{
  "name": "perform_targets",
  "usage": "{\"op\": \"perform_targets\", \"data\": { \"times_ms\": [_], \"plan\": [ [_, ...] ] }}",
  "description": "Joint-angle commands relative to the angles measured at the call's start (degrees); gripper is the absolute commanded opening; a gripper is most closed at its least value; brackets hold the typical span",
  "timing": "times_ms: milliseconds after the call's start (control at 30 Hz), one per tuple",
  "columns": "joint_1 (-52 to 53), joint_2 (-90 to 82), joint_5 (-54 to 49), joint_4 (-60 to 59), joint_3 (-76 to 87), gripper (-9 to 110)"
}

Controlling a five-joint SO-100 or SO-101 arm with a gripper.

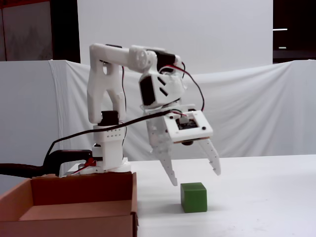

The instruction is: Grasp a green cube and put it in a box.

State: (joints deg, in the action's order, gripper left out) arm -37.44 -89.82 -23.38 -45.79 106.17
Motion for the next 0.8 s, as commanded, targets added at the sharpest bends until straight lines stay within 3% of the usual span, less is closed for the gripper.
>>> {"op": "perform_targets", "data": {
  "times_ms": [0,767],
  "plan": [
    [-0.44,-0.88,-0.09,1.05,-0.09,33],
    [-0.70,6.24,-0.18,7.47,2.02,28]
  ]
}}
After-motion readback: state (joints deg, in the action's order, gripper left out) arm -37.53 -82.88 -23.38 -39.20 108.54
